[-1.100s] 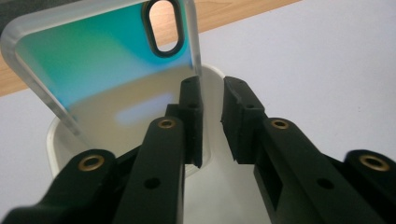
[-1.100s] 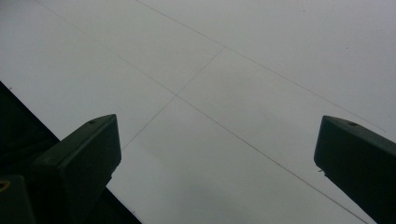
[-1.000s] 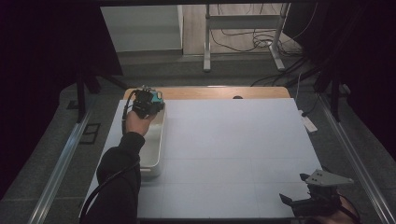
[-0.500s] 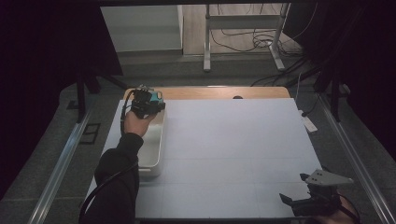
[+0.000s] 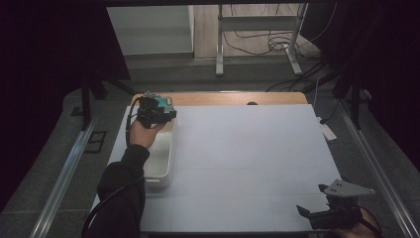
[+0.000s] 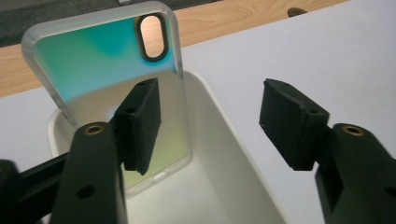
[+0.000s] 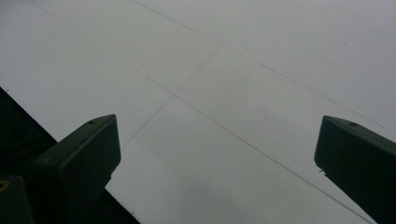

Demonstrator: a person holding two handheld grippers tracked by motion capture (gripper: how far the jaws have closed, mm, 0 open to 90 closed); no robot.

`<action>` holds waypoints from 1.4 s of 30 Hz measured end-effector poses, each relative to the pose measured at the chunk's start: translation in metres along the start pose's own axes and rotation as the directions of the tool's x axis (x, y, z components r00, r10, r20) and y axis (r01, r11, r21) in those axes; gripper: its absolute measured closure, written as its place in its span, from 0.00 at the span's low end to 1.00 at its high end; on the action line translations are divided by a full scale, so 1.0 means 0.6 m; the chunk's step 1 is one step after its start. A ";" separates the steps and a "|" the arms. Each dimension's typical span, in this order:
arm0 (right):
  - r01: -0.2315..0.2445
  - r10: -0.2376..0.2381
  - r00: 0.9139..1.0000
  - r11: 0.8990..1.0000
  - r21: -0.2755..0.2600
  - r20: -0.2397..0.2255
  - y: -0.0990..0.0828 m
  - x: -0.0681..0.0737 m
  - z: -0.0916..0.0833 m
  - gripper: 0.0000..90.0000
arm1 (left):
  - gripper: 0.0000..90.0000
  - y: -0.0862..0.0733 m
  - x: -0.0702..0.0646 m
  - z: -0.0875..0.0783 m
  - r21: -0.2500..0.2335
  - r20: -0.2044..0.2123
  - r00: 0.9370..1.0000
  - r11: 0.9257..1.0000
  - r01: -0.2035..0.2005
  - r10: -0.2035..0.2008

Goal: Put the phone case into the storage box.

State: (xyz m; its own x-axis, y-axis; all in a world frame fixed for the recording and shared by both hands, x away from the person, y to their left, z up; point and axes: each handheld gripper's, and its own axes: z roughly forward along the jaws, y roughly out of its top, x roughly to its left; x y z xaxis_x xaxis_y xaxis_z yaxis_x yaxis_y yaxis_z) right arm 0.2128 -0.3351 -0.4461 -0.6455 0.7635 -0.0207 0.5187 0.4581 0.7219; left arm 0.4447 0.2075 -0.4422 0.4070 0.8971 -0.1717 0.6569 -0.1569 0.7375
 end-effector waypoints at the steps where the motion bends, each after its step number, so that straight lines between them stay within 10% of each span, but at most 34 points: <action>1: 0.001 -0.001 1.000 1.000 0.000 0.001 0.000 0.000 0.000 0.01 | 0.37 0.000 0.000 -0.001 -0.001 0.000 1.000 1.000 0.002 -0.002; 21: 0.003 -0.003 1.000 1.000 0.002 0.003 0.000 0.001 0.001 0.01 | 0.09 -0.007 -0.019 -0.018 -0.011 0.028 0.999 1.000 -0.020 0.021; 42: -0.015 0.015 1.000 1.000 0.002 0.014 0.000 -0.002 0.001 0.00 | 0.02 -0.020 -0.048 -0.045 -0.052 0.081 0.991 0.993 -0.105 0.109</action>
State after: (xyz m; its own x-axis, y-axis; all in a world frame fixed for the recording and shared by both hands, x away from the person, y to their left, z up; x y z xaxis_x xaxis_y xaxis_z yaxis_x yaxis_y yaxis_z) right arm 0.2137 -0.3356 -0.4465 -0.6300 0.7764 -0.0194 0.5296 0.4477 0.7205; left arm 0.4081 0.1945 -0.4285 0.5267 0.8380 -0.1426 0.5763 -0.2287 0.7846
